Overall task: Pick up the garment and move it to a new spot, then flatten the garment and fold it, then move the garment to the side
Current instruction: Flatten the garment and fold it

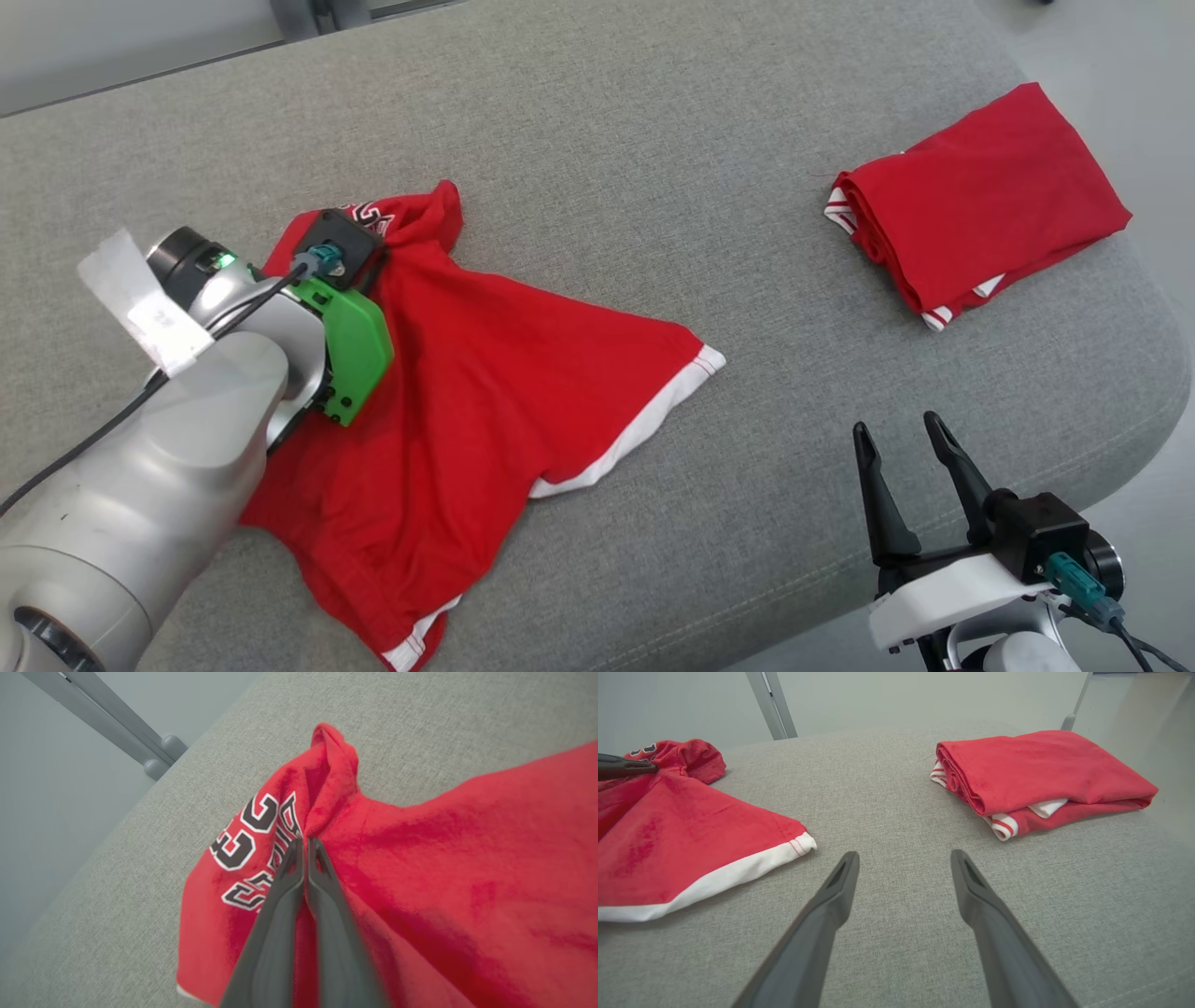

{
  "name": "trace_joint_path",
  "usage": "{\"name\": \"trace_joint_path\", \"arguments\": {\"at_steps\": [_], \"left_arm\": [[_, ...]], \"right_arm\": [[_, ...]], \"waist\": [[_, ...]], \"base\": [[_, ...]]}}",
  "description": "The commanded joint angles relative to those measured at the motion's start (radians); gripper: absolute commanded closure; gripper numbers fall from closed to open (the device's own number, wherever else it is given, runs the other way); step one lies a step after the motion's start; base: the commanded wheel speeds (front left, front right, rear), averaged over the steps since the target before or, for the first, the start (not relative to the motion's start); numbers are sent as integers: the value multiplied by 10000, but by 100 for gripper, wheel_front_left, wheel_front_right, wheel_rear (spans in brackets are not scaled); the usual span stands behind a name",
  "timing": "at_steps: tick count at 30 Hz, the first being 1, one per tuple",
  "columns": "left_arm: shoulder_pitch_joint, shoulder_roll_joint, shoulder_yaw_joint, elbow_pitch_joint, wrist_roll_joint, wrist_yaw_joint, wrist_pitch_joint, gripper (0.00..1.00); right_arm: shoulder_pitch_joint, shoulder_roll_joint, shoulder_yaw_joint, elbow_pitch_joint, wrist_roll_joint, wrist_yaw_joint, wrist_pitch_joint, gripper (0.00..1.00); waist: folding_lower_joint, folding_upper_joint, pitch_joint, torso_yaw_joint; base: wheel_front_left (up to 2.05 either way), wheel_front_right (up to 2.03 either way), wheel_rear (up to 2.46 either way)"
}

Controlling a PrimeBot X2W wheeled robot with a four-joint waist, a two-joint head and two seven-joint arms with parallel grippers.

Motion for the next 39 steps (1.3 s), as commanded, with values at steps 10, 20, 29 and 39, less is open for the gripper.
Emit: {"name": "trace_joint_path", "arguments": {"at_steps": [10, 20, 29, 39], "left_arm": [[51, -280, 432, 1169, -529, -204, -1110, 52], [1353, -247, 1742, 965, -2429, -301, -993, 0], [2778, 865, 2018, -247, -3185, 373, -15, 0], [3393, 1906, 1846, -2022, -3425, 840, 1474, 100]], "right_arm": [[-83, -15, -63, 142, 147, -13, -28, 0], [461, -13, -365, 147, 158, -13, -28, 0], [780, -16, -397, 149, 183, -13, -26, 0], [552, -16, -263, 218, 139, -13, -26, 0]], "waist": [[0, -1, -69, 61], [0, -1, -802, 421], [0, -1, -1214, 798], [0, -1, -1207, 869]], "base": [[0, 0, 0], [0, 0, 0], [0, 0, 0], [0, 0, 0]]}}
